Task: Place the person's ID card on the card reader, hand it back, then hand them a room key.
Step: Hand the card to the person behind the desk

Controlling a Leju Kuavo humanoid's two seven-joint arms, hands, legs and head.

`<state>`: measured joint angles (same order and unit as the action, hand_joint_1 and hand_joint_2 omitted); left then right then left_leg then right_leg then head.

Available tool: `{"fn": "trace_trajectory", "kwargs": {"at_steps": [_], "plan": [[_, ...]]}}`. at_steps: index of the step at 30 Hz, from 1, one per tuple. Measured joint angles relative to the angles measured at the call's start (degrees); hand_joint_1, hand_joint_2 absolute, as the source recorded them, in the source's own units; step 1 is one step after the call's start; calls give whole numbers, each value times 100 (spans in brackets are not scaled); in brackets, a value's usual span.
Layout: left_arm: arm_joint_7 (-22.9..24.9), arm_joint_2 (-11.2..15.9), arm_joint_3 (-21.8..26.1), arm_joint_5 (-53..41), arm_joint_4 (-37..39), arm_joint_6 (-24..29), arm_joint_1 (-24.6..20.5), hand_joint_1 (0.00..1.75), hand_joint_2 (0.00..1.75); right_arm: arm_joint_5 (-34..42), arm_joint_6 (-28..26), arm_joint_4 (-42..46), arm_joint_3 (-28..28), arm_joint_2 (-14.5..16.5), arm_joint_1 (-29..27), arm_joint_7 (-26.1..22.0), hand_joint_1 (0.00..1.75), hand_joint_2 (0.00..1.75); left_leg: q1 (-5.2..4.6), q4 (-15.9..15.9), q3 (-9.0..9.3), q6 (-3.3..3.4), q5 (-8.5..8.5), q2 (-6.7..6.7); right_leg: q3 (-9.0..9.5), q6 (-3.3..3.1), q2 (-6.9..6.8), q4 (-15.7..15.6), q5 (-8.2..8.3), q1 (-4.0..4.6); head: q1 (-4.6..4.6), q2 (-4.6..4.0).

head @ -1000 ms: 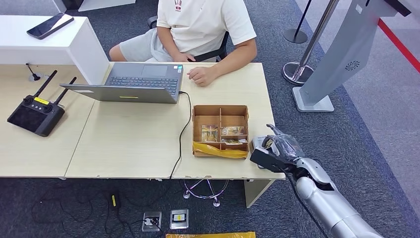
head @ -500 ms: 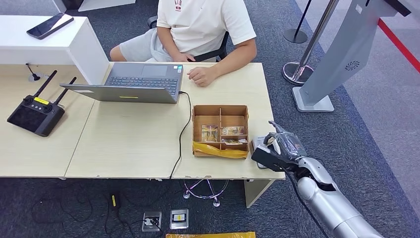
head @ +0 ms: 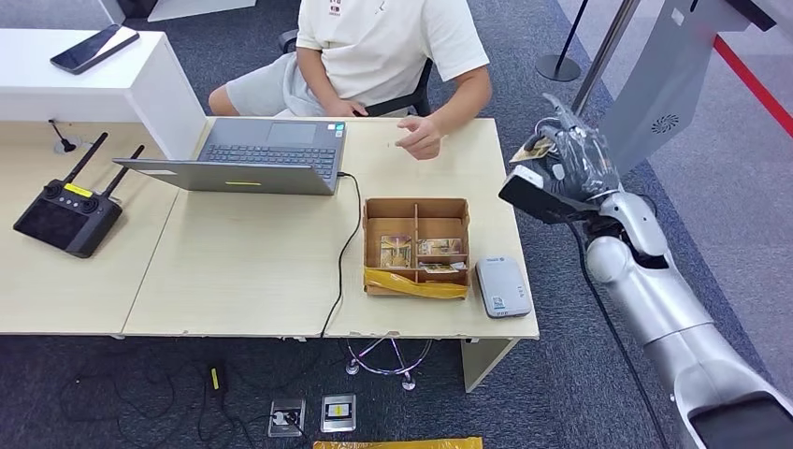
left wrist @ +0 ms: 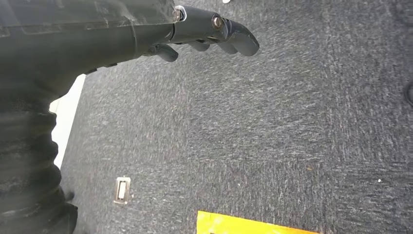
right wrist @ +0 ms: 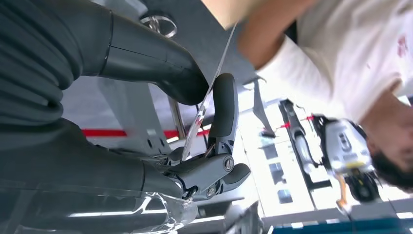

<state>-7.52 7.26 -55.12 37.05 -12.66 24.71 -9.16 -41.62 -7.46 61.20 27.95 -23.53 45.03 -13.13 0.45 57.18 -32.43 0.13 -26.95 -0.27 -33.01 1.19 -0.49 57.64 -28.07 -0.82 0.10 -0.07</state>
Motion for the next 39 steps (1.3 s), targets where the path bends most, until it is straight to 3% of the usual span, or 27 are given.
{"fn": "trace_trajectory", "kwargs": {"at_steps": [4, 11, 19, 25, 26, 29, 30, 39], "plan": [[-22, 7, -79, -95, 0, -49, -19, 0, 175, -177, -63, -184, 31, 128, 661, -289, 175, 175, 1, -1, -4, 0, 0, 0, -1, 0, 0, 1, 0, 1, -1, 0], [-55, 21, -207, -205, 0, -139, -62, 0, 175, -434, -148, -1066, 246, 732, 1496, -668, 175, 175, 7, -1, -5, -2, 2, -9, -1, -1, -9, 4, -1, 7, 1, 0], [-58, 85, -338, -279, 0, -175, -69, 0, 175, -667, -169, -2078, 539, 1341, 1904, -698, 173, 175, 8, -1, -5, -3, 3, -11, -2, -1, -10, 4, -1, 8, 1, 0], [-58, 121, -380, -292, 0, -193, -68, 0, 175, -690, -138, -2522, 661, 1581, 1987, -665, 171, 175, 8, -1, -4, -3, 3, -11, -2, -1, -10, 3, -1, 8, 2, 0], [-58, 123, -380, -291, 0, -196, -68, 0, 175, -690, -135, -2567, 675, 1603, 1987, -665, 141, 175, 7, -1, -4, -3, 3, -11, -2, -1, -10, 2, -1, 8, 2, 0], [-58, 131, -380, -280, 0, -208, -67, 0, 175, -697, -114, -2687, 724, 1658, 1988, -665, 17, 175, 7, 0, -3, -3, 3, -10, -1, -1, -9, 2, -1, 8, 1, 0], [-58, 132, -380, -273, 0, -218, -67, 0, 175, -701, -103, -2727, 739, 1676, 1988, -665, 3, 175, 7, 0, -3, -3, 3, -10, -1, -1, -9, 2, -1, 8, 1, 0], [-1, 130, -380, -196, 0, -245, -67, 0, 175, -721, -83, -2932, 849, 1770, 1988, -642, 0, 175, 8, 0, -2, -3, 3, -9, -3, -1, -8, 2, -1, 8, 1, 0]]}}
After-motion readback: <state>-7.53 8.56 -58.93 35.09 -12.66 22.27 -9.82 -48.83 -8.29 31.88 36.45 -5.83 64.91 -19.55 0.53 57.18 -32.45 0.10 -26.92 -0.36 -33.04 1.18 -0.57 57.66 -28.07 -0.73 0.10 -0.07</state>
